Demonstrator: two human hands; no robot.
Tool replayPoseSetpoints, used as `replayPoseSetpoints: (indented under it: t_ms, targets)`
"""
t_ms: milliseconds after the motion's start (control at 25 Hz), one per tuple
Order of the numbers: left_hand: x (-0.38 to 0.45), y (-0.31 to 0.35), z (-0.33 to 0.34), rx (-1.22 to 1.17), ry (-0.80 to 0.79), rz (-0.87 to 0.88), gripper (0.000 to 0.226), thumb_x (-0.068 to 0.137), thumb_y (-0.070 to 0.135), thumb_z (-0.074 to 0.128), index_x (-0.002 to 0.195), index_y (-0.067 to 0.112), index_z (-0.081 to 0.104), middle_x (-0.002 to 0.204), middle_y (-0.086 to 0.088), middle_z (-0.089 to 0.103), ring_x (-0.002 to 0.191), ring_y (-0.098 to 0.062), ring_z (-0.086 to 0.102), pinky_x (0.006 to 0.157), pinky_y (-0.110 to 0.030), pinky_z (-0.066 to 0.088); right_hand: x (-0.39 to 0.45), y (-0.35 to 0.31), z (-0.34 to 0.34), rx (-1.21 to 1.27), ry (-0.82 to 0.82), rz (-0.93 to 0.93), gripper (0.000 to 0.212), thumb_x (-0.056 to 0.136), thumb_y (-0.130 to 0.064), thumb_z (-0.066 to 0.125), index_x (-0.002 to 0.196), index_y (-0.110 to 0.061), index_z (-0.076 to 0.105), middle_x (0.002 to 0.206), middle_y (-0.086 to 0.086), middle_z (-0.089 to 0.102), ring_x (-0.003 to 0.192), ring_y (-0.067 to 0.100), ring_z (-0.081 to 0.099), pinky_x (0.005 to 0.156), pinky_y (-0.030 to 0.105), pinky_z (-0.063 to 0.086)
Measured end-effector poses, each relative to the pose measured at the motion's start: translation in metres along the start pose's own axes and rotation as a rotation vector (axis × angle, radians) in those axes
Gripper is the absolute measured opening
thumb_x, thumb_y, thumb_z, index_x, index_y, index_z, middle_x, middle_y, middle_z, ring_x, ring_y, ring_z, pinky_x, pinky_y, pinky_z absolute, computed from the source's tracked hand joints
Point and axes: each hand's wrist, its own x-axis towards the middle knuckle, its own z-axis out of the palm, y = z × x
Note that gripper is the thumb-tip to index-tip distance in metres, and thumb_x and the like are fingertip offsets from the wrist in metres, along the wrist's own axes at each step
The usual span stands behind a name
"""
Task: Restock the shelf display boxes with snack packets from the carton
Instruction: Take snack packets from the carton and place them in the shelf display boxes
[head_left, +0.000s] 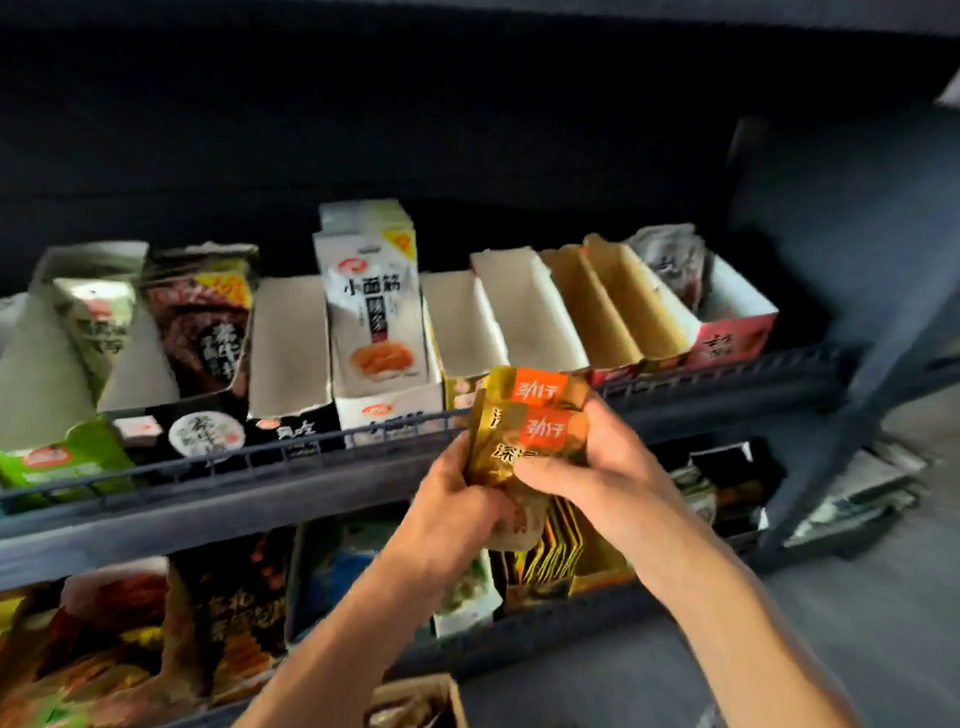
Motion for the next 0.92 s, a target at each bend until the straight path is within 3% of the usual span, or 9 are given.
replayPoseSetpoints:
  t_ms: [80, 200, 400, 560, 680, 800, 920]
  targets:
    - [0.013, 0.019, 0.020, 0.080, -0.118, -0.085, 0.054, 0.076, -0.002, 0.063, 0.123, 0.023, 0.055, 0.102, -0.002, 0.069, 0.087, -0.020, 0.067, 0.053, -0.028, 0.057, 0.004, -0.010, -0.034, -0.170, 0.027, 0.034, 0.047, 0.070, -0.041, 0.081, 0.112, -0.044, 0.059, 0.106, -0.015, 0.072, 0.101, 0.006, 0.067, 0.096, 0.043, 0.053]
    - [0.042, 0.038, 0.044, 0.280, -0.159, 0.016, 0.048, 0.087, 0.000, 0.062, 0.127, 0.024, 0.049, 0.110, -0.004, 0.066, 0.090, -0.019, 0.067, 0.052, -0.031, 0.057, 0.015, -0.029, -0.073, -0.221, 0.005, -0.025, 0.056, 0.073, -0.026, 0.084, 0.113, -0.049, 0.053, 0.105, -0.011, 0.070, 0.096, 0.010, 0.069, 0.080, 0.044, 0.061]
    - [0.110, 0.092, 0.077, 0.184, -0.143, 0.232, 0.028, 0.096, 0.008, 0.048, 0.119, 0.024, 0.044, 0.112, -0.003, 0.064, 0.101, -0.018, 0.064, 0.083, -0.035, 0.059, 0.087, -0.066, -0.135, -0.265, 0.081, -0.198, 0.065, 0.070, -0.010, 0.083, 0.114, -0.047, 0.053, 0.107, -0.006, 0.071, 0.102, 0.015, 0.069, 0.088, 0.048, 0.058]
    - [0.195, 0.127, 0.091, 0.533, 0.033, 0.409, 0.038, 0.086, 0.020, 0.071, 0.121, 0.023, 0.057, 0.111, 0.002, 0.067, 0.104, -0.016, 0.064, 0.090, -0.034, 0.055, 0.176, -0.067, -0.187, -0.320, 0.132, -0.159, 0.072, 0.068, 0.000, 0.082, 0.127, -0.027, 0.051, 0.111, 0.001, 0.071, 0.106, 0.018, 0.068, 0.096, 0.048, 0.054]
    - [0.253, 0.143, 0.094, 0.783, 0.077, 0.368, 0.039, 0.078, 0.019, 0.080, 0.115, 0.016, 0.066, 0.107, -0.001, 0.069, 0.102, -0.018, 0.066, 0.093, -0.034, 0.055, 0.229, -0.043, -0.207, -0.364, 0.164, -0.112, 0.073, 0.061, -0.011, 0.082, 0.127, -0.021, 0.051, 0.113, 0.003, 0.070, 0.109, 0.019, 0.066, 0.103, 0.047, 0.049]
    - [0.289, 0.144, 0.094, 0.822, 0.093, 0.401, 0.041, 0.075, 0.026, 0.083, 0.111, 0.017, 0.067, 0.106, -0.003, 0.071, 0.098, -0.018, 0.068, 0.090, -0.037, 0.057, 0.257, -0.031, -0.214, -0.406, 0.227, -0.127, 0.060, 0.073, -0.002, 0.077, 0.125, -0.018, 0.050, 0.111, 0.003, 0.068, 0.109, 0.019, 0.064, 0.100, 0.038, 0.050]
    - [0.306, 0.140, 0.093, 0.850, 0.129, 0.457, 0.049, 0.078, 0.025, 0.081, 0.122, 0.017, 0.060, 0.113, -0.005, 0.068, 0.104, -0.021, 0.066, 0.092, -0.035, 0.056, 0.273, -0.029, -0.215, -0.442, 0.235, -0.162, 0.058, 0.077, 0.001, 0.073, 0.123, -0.022, 0.048, 0.107, 0.000, 0.065, 0.105, 0.018, 0.063, 0.091, 0.034, 0.054]
